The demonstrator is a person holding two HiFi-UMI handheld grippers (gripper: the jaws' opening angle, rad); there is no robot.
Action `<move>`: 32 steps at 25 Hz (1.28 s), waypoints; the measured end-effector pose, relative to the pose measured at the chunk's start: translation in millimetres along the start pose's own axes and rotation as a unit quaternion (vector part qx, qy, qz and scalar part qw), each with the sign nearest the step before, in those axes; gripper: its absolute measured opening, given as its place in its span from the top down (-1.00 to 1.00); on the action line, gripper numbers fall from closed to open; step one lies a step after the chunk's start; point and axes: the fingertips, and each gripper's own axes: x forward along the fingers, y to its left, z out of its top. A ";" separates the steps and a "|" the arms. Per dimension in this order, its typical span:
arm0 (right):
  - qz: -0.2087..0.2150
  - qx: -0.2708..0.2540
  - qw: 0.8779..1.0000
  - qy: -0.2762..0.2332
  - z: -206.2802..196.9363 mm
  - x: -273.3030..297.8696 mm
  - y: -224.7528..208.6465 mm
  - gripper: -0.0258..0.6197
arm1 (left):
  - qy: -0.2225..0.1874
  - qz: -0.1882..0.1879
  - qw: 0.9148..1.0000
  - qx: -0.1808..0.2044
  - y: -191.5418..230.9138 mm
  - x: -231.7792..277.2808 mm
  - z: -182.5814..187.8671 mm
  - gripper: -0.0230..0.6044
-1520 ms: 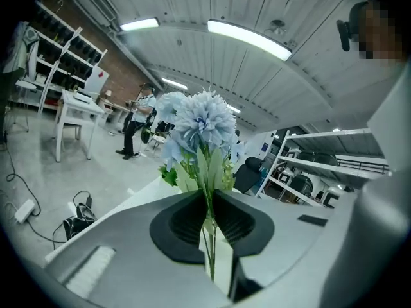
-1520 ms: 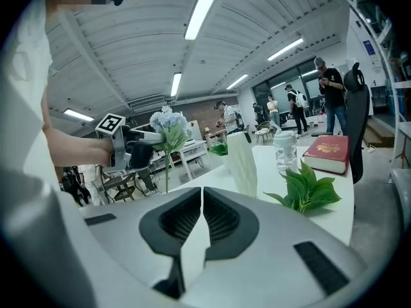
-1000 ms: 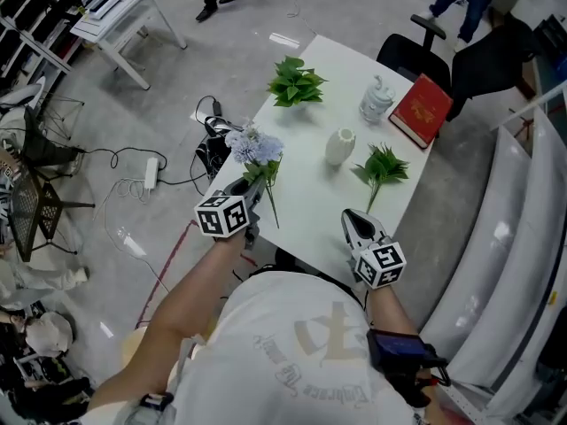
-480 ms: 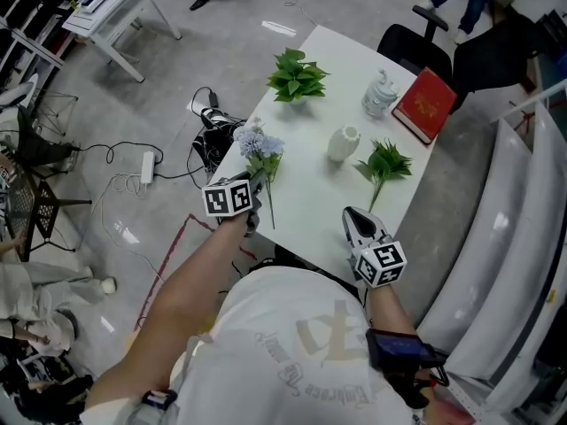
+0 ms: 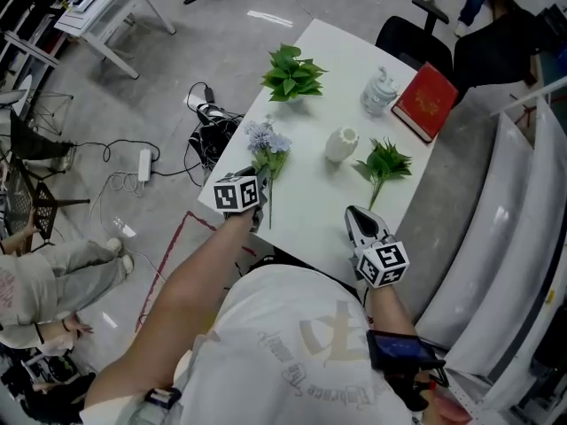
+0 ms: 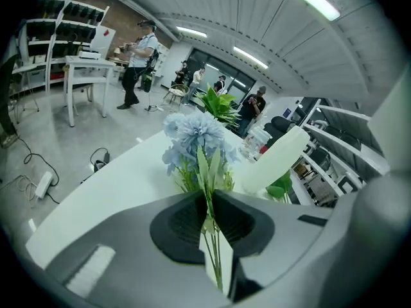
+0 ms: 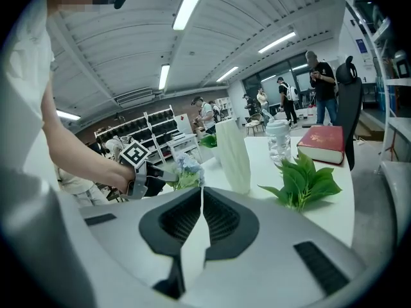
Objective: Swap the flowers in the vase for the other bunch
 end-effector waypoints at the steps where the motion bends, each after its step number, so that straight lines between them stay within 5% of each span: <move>1: 0.000 0.001 1.000 0.001 -0.6 0.7 -1.5 0.89 | 0.003 0.001 1.000 0.002 -0.6 2.3 -1.2 0.81; 13: 0.011 0.007 1.000 0.006 -3.0 -2.2 -17.1 0.89 | 0.044 0.025 0.999 0.014 -3.4 24.1 -18.6 0.73; 20: 0.015 0.009 1.000 0.002 -4.9 -7.4 -23.6 0.89 | 0.060 0.014 0.998 0.018 -12.4 27.9 -27.4 0.32; 32: 0.025 0.004 1.000 -0.006 -2.4 -15.2 -22.9 0.89 | 0.056 0.011 0.997 0.041 -27.8 10.9 -32.9 0.13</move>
